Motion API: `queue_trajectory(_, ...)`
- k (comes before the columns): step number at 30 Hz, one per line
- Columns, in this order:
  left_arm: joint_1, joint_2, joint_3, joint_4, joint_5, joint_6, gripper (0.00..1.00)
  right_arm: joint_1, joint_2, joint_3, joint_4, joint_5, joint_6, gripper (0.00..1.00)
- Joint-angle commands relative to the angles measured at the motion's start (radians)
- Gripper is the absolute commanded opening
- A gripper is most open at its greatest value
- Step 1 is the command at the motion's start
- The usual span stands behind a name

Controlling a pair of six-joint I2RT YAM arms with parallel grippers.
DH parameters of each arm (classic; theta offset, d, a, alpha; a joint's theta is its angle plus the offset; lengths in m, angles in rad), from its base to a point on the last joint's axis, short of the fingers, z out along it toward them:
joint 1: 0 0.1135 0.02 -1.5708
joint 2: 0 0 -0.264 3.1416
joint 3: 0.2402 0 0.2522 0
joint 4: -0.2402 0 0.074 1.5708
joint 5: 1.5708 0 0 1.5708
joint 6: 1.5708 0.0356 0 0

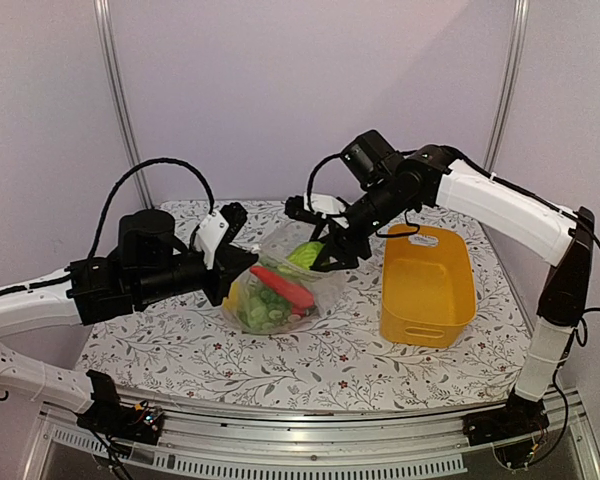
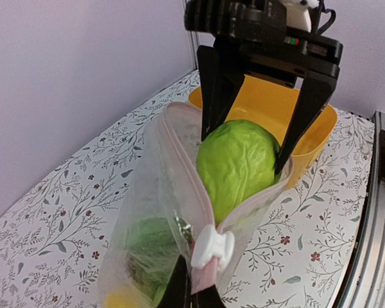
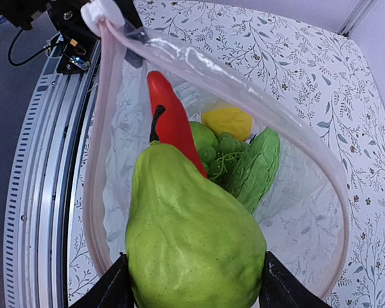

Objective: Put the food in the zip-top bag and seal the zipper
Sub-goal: Place the fake fruit in the zipper food storage bag.

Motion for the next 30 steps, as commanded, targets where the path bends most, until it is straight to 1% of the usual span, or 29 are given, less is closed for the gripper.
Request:
queue_trajectory(1, 0.012, 0.000, -0.009, 0.037, 0.015, -0.013, 0.00, 0.008, 0.070, 0.050, 0.013, -0.044, 0.074, 0.57)
queue_trajectory(3, 0.012, 0.002, -0.009, 0.041, 0.017, -0.016, 0.00, 0.011, 0.092, 0.021, 0.036, -0.092, 0.102, 0.57)
queue_trajectory(6, 0.012, 0.002, -0.010, 0.041, 0.017, -0.019, 0.00, 0.034, 0.114, -0.031, 0.078, -0.083, 0.131, 0.58)
queue_trajectory(9, 0.013, -0.003, -0.011, 0.039, 0.012, -0.021, 0.00, 0.041, 0.134, -0.042, 0.099, -0.060, 0.163, 0.65)
queue_trajectory(10, 0.011, -0.005, -0.012, 0.039, 0.010, -0.023, 0.00, 0.042, 0.134, -0.045, 0.105, -0.053, 0.172, 0.69)
queue_trajectory(11, 0.013, -0.008, -0.015, 0.038, 0.008, -0.024, 0.00, 0.041, 0.128, -0.050, 0.113, -0.045, 0.177, 0.86)
queue_trajectory(12, 0.012, -0.011, -0.018, 0.037, 0.006, -0.025, 0.00, 0.041, 0.115, -0.057, 0.119, -0.037, 0.178, 0.98)
queue_trajectory(19, 0.012, -0.028, -0.040, 0.030, -0.015, -0.023, 0.00, 0.041, -0.023, -0.071, 0.086, 0.000, 0.158, 0.99)
queue_trajectory(21, 0.012, -0.033, -0.043, 0.021, -0.019, -0.021, 0.00, 0.042, -0.062, -0.083, 0.083, 0.060, 0.145, 0.99)
queue_trajectory(24, 0.012, -0.042, -0.047, 0.014, -0.027, -0.020, 0.00, 0.031, -0.120, -0.144, 0.128, 0.161, 0.137, 0.99)
queue_trajectory(26, 0.012, -0.048, -0.052, 0.013, -0.033, -0.019, 0.00, 0.004, -0.153, -0.192, 0.168, 0.191, 0.136, 0.99)
queue_trajectory(30, 0.013, -0.049, -0.059, 0.015, -0.038, -0.021, 0.00, -0.080, -0.179, -0.232, 0.199, 0.156, 0.170, 0.99)
